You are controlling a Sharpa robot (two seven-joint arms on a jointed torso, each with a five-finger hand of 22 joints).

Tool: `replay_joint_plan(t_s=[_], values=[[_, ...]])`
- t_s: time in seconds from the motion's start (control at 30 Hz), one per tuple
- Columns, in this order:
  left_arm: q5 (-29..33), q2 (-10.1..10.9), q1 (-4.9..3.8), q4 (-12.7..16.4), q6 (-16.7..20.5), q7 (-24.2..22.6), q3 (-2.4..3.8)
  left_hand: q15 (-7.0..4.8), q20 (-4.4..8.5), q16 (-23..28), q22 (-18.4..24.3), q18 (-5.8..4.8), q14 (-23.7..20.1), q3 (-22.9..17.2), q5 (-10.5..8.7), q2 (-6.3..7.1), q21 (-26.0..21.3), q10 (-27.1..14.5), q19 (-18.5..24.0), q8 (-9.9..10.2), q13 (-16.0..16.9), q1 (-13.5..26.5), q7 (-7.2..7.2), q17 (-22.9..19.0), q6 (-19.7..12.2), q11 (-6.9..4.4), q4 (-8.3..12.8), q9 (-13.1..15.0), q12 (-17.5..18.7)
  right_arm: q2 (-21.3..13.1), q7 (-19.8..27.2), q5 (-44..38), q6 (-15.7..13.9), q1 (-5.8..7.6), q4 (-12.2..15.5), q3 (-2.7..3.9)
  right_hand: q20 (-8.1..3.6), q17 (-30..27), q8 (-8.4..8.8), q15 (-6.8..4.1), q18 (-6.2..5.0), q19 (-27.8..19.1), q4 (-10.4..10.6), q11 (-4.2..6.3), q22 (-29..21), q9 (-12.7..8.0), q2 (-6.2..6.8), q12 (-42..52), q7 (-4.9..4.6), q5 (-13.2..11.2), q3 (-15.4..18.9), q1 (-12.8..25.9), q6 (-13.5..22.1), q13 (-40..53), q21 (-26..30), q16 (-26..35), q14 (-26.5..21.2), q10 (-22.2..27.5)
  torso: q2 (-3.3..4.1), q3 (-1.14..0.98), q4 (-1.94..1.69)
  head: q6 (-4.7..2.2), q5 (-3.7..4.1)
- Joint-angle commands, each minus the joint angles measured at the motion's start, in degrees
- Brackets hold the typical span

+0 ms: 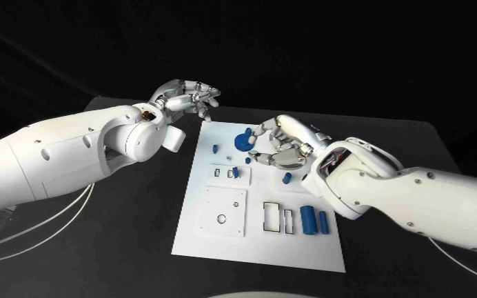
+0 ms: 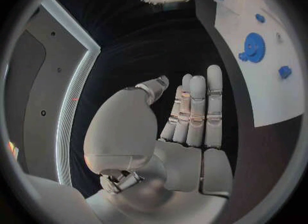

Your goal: Assemble the parts on the task board

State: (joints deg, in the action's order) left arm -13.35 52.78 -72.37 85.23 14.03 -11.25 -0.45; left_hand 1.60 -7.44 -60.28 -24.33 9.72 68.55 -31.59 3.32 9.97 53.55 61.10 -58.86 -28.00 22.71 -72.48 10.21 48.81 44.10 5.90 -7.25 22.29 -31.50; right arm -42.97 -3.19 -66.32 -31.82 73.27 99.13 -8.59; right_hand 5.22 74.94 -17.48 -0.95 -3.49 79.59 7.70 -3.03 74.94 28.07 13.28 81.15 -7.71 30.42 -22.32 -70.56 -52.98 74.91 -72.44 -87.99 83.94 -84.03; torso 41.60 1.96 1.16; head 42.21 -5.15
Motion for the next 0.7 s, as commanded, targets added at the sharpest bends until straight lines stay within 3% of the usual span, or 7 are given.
replay_joint_plan(t_s=[0.03, 0.13, 0.2, 0.27, 0.4, 0.57, 0.7], values=[[-13.33, 0.29, -0.04, 0.82, -8.34, 11.5, 0.04, -0.46, 0.66, -9.43, -2.18, 0.83, 5.48, -1.89, -0.18, 0.44, 3.65, -3.6, 0.1, -4.91, 7.48, 1.72, -0.66, 10.58, -0.93, -0.88, -0.47, 2.55, -10.81, -2.46, 3.14, 11.23, 4.56, 1.12, 0.92, -0.01, -0.63, 10.72, -3.02, -0.6, -0.96, 0.18, 0.18, 0.72, 1.35, 3.19, 0.23, -0.38, 0.65, 6.36, -0.54, 0.84, 0.95, 7.36, 0.11, 0.15, 4.96, 0.02, -1.2, -0.22, 0.06, 0.0, -0.08], [-19.48, 0.75, -0.06, 1.82, -10.86, 15.9, 0.05, -1.19, 1.24, -15.28, -8.43, 0.11, 9.59, -5.16, 0.18, 0.5, 8.71, -5.21, -2.57, -9.44, 11.51, 2.45, -1.57, 17.93, -1.38, -1.89, -1.13, 4.96, -17.42, -5.41, 2.96, 13.18, 6.37, 2.0, 1.48, -0.01, -0.89, 10.7, -6.12, -0.86, -0.92, 0.3, 0.05, 0.98, 1.56, 6.91, 0.38, -0.73, 0.83, 13.56, -1.99, 1.14, 3.05, 7.12, 0.25, 0.2, 4.97, 0.23, -1.7, -0.45, 0.1, 0.02, -0.17], [-22.23, 0.97, -0.07, 2.38, -12.06, 18.53, 0.05, -1.7, 1.8, -17.81, -12.47, -0.43, 11.4, -10.89, 6.27, 2.12, 11.81, -5.9, -4.11, -13.03, 13.45, 4.8, -2.21, 21.35, -1.98, -2.5, -1.25, 6.96, -20.98, -6.63, 2.79, 13.7, 6.98, 2.24, 1.59, -0.02, -0.93, 10.64, -6.85, -0.9, -0.91, 0.31, -0.16, 1.01, 1.62, 7.86, 0.44, -0.92, 0.83, 15.23, -2.63, 1.06, 3.73, 6.99, 0.31, 0.25, 4.95, 0.36, -1.99, -0.66, 0.16, 0.06, -0.23], [-24.22, 1.08, -0.07, 2.8, -13.05, 20.66, 0.05, -1.87, 2.11, -18.85, -14.41, -0.58, 12.17, -13.68, 7.61, 2.83, 13.28, -6.03, -4.77, -15.39, 14.28, 6.8, -2.63, 22.83, -2.51, -2.75, -1.0, 8.36, -22.72, -7.66, 2.56, 13.99, 7.5, 2.39, 1.62, -0.02, -0.95, 10.61, -7.24, -0.93, -0.91, 0.32, -0.31, 1.02, 1.66, 8.36, 0.41, -0.98, 0.85, 15.93, -3.05, 0.96, 4.08, 6.95, 0.35, 0.27, 4.94, 0.4, -2.16, -0.81, 0.22, 0.1, -0.2], [-28.76, 1.1, -0.07, 3.89, -15.36, 25.16, 0.05, -2.73, 2.56, -21.18, -19.09, -1.38, 14.21, -17.72, 7.6, 3.34, 16.28, -5.05, -6.89, -20.2, 15.55, 10.88, -3.77, 26.38, -2.67, -3.6, -0.19, 11.3, -25.54, -9.44, 1.98, 14.07, 7.78, 2.56, 1.44, -0.06, -0.96, 10.39, -7.54, -0.93, -0.96, 0.2, -0.46, 1.01, 1.54, 8.77, 0.47, -1.22, 0.83, 16.31, -3.37, 0.91, 4.39, 6.76, 0.58, 0.39, 4.88, 0.57, -2.32, -1.0, 0.23, 0.34, -0.02], [-32.72, 0.89, -0.06, 5.31, -18.05, 29.38, 0.04, -3.24, 3.04, -22.0, -20.89, -1.67, 15.04, -18.39, 6.95, 3.53, 17.45, -3.42, -7.8, -22.81, 17.06, 14.0, -4.4, 27.69, -2.84, -4.15, -0.84, 13.22, -27.34, -10.78, 1.31, 14.05, 7.75, 2.63, 0.96, -0.19, -0.85, 9.46, -7.94, -0.79, -1.18, -0.4, -0.3, 0.81, 0.86, 9.61, 1.0, -1.98, 0.62, 14.24, -3.37, 1.7, 5.63, 6.16, 1.73, 0.94, 4.62, 1.05, -2.35, -1.06, 0.12, 0.52, -0.05], [-35.28, 0.43, -0.06, 6.48, -19.67, 33.21, -0.07, -3.21, 3.09, -22.25, -21.76, -1.84, 15.36, -12.08, 6.24, 3.15, 17.95, -2.6, -8.25, -24.3, 17.51, 18.24, -4.38, 28.21, -3.07, -4.09, -4.62, 14.58, -28.28, -11.49, 0.94, 14.02, 7.34, 2.65, 0.24, -0.33, -0.68, 7.74, -8.05, -0.6, -1.64, -1.57, 0.04, 0.59, -0.58, 10.24, 1.38, -3.25, 0.37, 11.1, -3.37, 2.41, 6.84, 5.15, 4.01, 1.99, 4.12, 1.87, -2.22, -1.16, 0.06, 0.65, -0.21]])
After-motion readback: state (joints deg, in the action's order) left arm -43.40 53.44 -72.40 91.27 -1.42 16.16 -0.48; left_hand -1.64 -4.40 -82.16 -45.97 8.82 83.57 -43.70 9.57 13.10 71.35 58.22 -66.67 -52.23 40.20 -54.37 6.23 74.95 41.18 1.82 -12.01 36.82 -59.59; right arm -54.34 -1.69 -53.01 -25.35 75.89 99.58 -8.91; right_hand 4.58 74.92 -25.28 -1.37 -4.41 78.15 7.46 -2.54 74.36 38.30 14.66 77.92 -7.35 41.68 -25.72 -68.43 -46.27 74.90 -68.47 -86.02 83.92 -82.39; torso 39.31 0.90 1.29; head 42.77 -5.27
